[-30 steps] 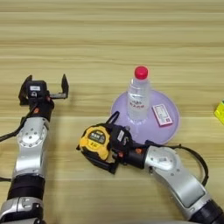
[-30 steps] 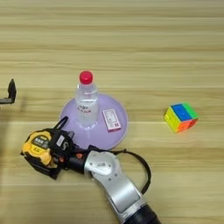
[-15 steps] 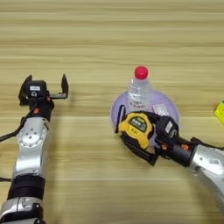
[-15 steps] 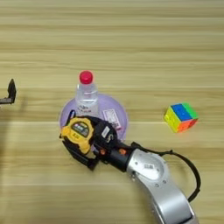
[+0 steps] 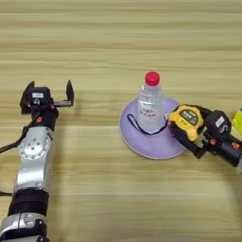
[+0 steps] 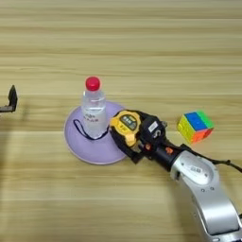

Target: Move the objects on the table

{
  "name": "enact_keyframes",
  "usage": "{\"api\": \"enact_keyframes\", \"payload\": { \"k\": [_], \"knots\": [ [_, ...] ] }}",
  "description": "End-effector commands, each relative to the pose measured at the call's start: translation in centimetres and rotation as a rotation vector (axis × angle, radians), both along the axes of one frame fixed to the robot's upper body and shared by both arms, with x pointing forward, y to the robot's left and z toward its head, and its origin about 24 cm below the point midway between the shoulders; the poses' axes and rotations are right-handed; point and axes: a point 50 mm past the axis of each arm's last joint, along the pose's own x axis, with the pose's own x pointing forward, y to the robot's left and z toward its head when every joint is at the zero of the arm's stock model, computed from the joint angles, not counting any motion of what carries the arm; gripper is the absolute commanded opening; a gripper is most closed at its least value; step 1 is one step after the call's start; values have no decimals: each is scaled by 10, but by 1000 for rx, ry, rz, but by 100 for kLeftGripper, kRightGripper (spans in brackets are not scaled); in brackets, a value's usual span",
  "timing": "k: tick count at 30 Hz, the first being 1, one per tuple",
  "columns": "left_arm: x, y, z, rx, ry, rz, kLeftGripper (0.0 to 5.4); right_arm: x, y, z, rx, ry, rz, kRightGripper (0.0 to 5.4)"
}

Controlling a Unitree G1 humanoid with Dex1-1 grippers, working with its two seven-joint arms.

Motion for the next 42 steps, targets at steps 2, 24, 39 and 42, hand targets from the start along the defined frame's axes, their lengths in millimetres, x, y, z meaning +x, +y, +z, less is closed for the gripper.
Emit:
{"api": "enact_keyframes", "payload": {
  "k": [2,24,39,42],
  "knots": [
    [2,2,0,9,9,2,540,24,-14,16,60,-74,-153,413],
    [0,6,-2,12,16,0,540,108,-15,-25,-56,-104,-454,413],
    [-1,6,-3,11,17,0,540,103,-27,-50,-89,-1,-517,413],
    [-1,6,-3,11,17,0,540,102,-25,-53,-86,16,-513,413]
  ]
}}
